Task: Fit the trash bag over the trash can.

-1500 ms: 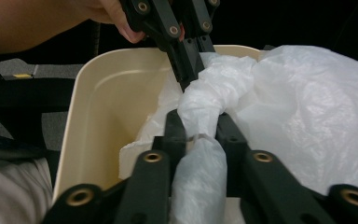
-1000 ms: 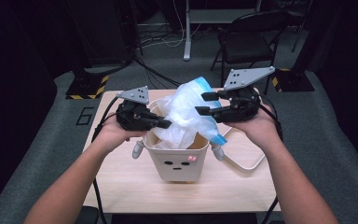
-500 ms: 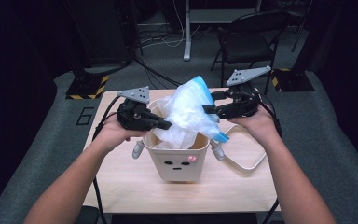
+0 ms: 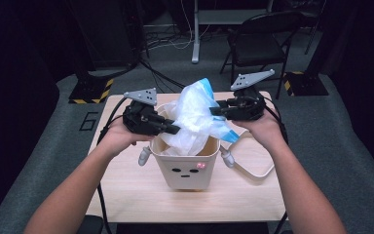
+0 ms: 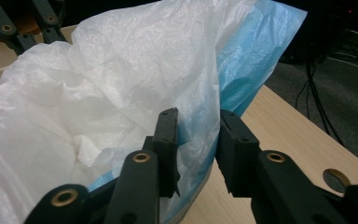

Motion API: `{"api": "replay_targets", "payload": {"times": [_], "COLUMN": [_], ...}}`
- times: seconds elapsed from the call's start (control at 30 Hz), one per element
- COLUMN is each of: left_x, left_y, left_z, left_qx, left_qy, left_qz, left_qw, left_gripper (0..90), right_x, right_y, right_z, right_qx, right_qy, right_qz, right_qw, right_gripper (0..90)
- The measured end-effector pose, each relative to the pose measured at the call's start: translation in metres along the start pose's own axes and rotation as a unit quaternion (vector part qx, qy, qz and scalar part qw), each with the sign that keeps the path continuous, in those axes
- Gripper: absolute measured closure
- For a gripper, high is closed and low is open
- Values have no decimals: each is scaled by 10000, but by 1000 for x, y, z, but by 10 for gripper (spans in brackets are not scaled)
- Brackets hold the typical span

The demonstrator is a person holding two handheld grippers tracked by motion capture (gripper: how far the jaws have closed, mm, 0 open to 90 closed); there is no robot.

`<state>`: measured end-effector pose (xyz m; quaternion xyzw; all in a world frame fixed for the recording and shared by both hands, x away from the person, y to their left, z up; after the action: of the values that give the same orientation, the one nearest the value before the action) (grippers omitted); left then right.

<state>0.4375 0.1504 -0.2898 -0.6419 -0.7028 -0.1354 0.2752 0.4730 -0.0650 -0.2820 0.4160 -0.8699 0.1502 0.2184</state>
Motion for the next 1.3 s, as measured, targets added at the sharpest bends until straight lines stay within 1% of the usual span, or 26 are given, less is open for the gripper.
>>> {"api": "replay_targets", "payload": {"times": [0.03,0.07,0.13,0.17,0.2,0.23,0.27,0.3,0.37,0.4,0.5,0.57,0.7,0.8,0.87,0.9,0.93,0.97,1.03,1.07,1.1,1.13,1.17,1.23,1.27,1.3], "left_x": [4,8,15,15,23,23,31,34,37,42,47,48,40,31,26,26,23,19,17,15,14,13,12,12,13,14], "left_y": [0,-1,-2,-2,-1,-1,0,1,3,4,5,6,27,40,46,46,49,53,55,57,59,59,60,61,60,60], "left_z": [-2,-3,-5,-5,-8,-8,-12,-14,-15,-18,-20,-20,-19,-17,-16,-16,-15,-14,-14,-13,-13,-13,-13,-12,-13,-14], "left_qx": [22,1,-72,-72,-88,-88,-108,-68,-43,-18,-34,-40,55,142,185,185,153,60,51,40,18,21,8,-9,33,20], "left_qy": [-121,-174,-216,-216,-287,-287,-311,-347,-368,-414,-504,-509,-446,-420,-455,-455,-431,-310,-308,-259,-236,-222,-216,-232,-261,-299], "left_qz": [-63,-117,-221,-221,-319,-319,-421,-458,-483,-487,-492,-529,-966,-1149,-1180,-1180,-1254,-1440,-1463,-1460,-1481,-1443,-1457,-1484,-1424,-1425], "left_qw": [9999,9998,9995,9995,9990,9990,9986,9983,9981,9979,9975,9973,9943,9924,9918,9918,9911,9891,9887,9889,9887,9893,9891,9887,9895,9893], "left_gripper": [704,680,643,623,609,603,588,576,560,547,510,505,498,499,506,510,516,520,532,589,606,649,692,746,774,797], "right_x": [1,2,5,5,9,11,13,14,15,18,22,26,31,32,32,31,31,31,30,30,30,29,29,29,29,29], "right_y": [0,0,0,0,0,0,0,-1,-1,-2,-4,-5,-5,-1,1,2,3,4,5,5,5,5,4,4,4,4], "right_z": [-1,-2,-3,-3,-4,-4,-4,-4,-4,-3,-1,0,1,2,2,2,2,1,1,1,0,0,0,0,-1,-1], "right_qx": [78,107,159,159,177,168,168,158,174,200,211,181,196,236,295,304,312,317,314,321,321,318,330,328,295,295], "right_qy": [-57,-76,-148,-148,-223,-234,-249,-247,-264,-259,-244,-264,-335,-344,-338,-339,-337,-333,-334,-343,-345,-344,-351,-359,-390,-390], "right_qz": [57,94,114,114,98,90,81,83,89,93,118,126,104,86,52,40,30,22,22,15,14,10,13,10,5,5], "right_qw": [9999,9999,9997,9997,9995,9995,9995,9995,9995,9994,9994,9994,9992,9991,9990,9990,9989,9989,9989,9989,9989,9989,9988,9988,9988,9988], "right_gripper": [771,795,829,829,844,849,856,862,869,877,880,880,880,879,879,879,878,878,878,878,878,878,878,878,878,878]}}
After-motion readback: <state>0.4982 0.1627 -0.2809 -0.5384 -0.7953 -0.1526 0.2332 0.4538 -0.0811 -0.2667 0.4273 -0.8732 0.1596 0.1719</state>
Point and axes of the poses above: each handheld gripper's, and its own axes: x roughly backward along the jaws, z roughly out of its underside, y roughly to its left, the point moved 6 cm from there along -x, roughly forward along the jaws, and after that the axes turned 8 degrees about z, right-handed, at the moved point
